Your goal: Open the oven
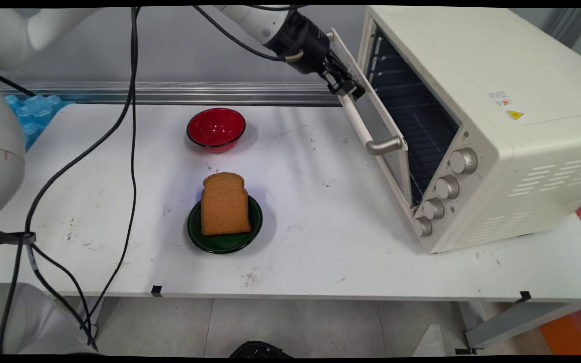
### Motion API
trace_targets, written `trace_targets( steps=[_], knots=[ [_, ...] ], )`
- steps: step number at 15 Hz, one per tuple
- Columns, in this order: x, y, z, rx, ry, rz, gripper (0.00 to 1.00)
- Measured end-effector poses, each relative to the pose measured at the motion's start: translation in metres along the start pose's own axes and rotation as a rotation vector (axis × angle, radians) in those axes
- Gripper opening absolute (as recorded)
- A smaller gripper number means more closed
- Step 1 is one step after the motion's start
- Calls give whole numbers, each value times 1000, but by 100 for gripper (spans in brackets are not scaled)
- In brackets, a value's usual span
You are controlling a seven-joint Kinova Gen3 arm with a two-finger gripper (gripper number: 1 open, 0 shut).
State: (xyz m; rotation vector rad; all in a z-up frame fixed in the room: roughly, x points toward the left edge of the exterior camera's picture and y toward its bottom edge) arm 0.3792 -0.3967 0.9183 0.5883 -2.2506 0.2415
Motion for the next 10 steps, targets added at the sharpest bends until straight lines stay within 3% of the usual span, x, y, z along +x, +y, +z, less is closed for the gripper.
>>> trace_targets(
  steps=[10],
  knots=[
    [-27, -7, 7, 31, -1, 10, 0]
  ],
)
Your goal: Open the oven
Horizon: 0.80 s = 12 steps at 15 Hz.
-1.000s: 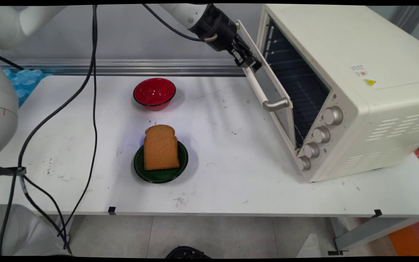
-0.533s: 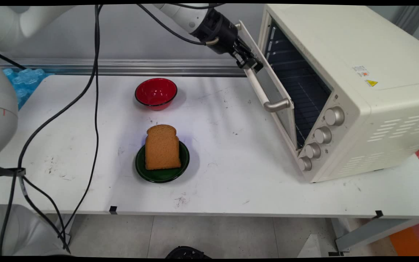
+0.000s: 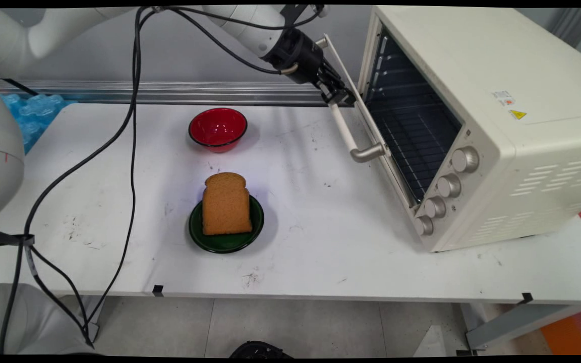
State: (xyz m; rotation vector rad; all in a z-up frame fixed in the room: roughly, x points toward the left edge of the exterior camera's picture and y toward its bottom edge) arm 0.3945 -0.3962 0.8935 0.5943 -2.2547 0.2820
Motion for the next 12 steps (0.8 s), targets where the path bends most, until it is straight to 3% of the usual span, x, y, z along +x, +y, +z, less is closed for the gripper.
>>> trace_targets(
  steps=[12],
  knots=[
    [-23, -6, 1, 0, -13, 43, 0]
  ],
)
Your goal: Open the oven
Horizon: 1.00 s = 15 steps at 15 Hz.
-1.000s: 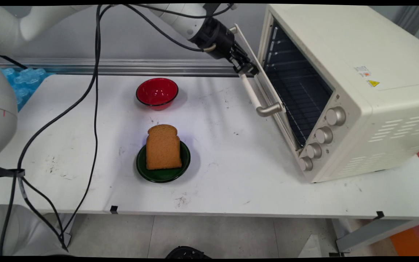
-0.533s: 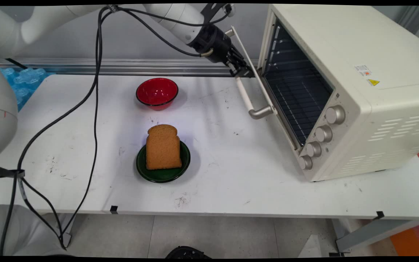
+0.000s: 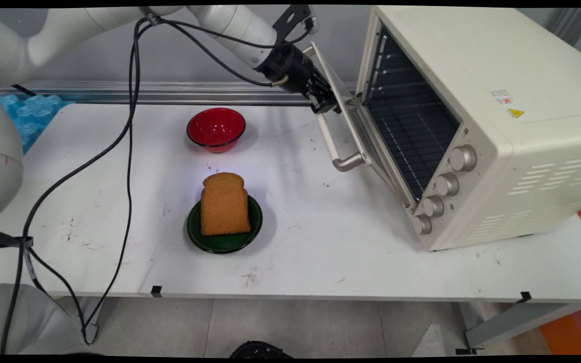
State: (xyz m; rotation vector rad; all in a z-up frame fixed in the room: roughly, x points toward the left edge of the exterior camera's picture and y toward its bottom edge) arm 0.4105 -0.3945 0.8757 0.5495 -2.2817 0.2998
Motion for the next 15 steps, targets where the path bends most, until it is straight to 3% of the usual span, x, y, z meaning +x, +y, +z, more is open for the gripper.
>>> trace_targets(
  steps=[15],
  knots=[
    [-61, 4, 6, -3, 64, -21, 0]
  ],
)
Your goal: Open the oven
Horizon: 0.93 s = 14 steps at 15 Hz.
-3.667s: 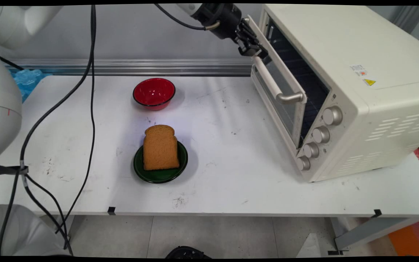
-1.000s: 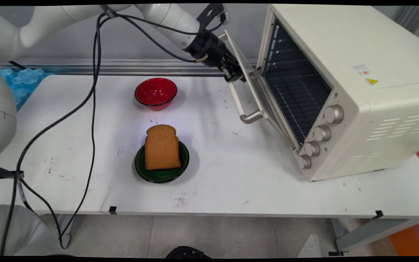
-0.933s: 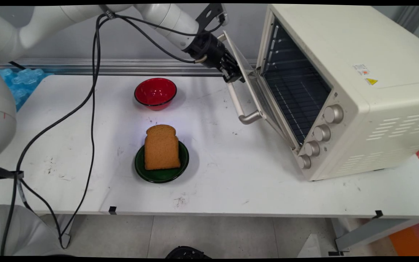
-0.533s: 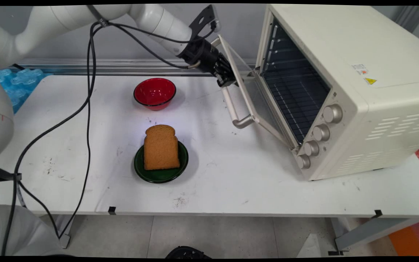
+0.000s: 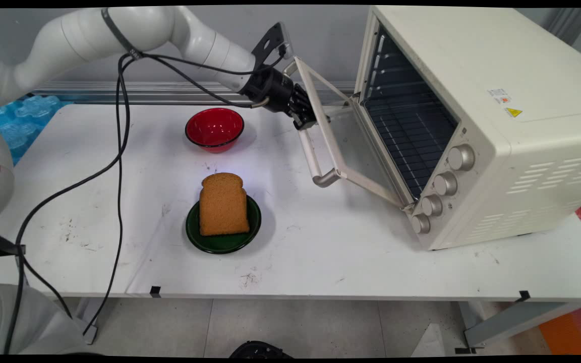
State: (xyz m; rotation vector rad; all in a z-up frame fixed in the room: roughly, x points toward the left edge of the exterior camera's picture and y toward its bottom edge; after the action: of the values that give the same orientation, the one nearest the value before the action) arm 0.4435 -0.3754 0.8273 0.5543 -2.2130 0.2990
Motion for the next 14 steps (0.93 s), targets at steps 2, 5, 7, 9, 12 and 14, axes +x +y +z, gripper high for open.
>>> trace_targets(
  steps=[2, 5, 7, 9, 12, 14],
  knots=[
    [-9, 0, 3, 3, 8, -6, 0],
    [-22, -1, 7, 5, 17, -5, 0],
    [-29, -1, 9, 6, 21, -1, 0],
    [-37, -1, 11, 7, 25, 6, 0],
    [-46, -2, 13, 7, 30, 16, 0],
    [-52, -3, 13, 7, 32, 22, 0]
  ],
)
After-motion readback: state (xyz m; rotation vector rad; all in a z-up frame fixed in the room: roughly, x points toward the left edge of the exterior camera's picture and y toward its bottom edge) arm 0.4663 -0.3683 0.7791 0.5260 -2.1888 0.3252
